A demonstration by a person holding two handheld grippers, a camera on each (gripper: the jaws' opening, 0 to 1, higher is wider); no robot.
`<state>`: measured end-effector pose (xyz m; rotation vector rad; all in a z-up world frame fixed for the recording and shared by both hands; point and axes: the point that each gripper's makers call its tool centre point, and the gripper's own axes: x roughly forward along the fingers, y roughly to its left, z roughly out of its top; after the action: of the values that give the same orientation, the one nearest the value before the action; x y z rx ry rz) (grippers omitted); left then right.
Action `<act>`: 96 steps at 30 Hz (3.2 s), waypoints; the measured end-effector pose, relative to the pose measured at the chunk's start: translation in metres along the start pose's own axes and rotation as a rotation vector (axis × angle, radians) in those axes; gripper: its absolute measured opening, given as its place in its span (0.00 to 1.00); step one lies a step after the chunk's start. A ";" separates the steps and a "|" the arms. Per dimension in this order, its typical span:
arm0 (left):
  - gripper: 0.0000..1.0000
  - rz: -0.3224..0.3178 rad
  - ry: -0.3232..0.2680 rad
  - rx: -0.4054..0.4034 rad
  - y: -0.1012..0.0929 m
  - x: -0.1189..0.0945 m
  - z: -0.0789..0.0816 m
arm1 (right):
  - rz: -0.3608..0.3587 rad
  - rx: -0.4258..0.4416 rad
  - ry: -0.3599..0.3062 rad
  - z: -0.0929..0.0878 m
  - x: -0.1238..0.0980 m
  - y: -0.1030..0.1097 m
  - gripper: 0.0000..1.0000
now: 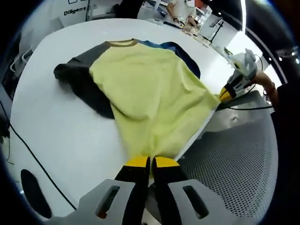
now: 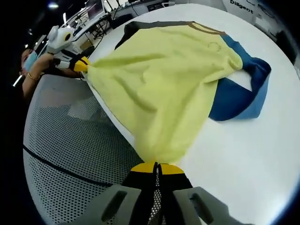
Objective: Fold the garment on the visible template until the final outline fits inside the template.
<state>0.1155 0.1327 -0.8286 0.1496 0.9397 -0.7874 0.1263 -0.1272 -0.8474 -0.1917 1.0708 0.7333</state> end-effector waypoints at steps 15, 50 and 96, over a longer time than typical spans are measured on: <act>0.49 -0.029 0.058 -0.003 -0.007 -0.005 -0.017 | 0.000 -0.025 0.145 -0.052 -0.010 0.027 0.55; 0.14 0.348 -0.224 -0.632 0.126 0.033 0.047 | -0.422 0.342 -0.328 0.064 0.016 -0.173 0.19; 0.00 0.652 -0.246 -0.675 0.230 -0.011 0.026 | -0.544 0.308 -0.214 0.067 -0.016 -0.270 0.02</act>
<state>0.2822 0.2924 -0.8532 -0.2227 0.8057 0.1304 0.3411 -0.3051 -0.8546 -0.1275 0.8577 0.0933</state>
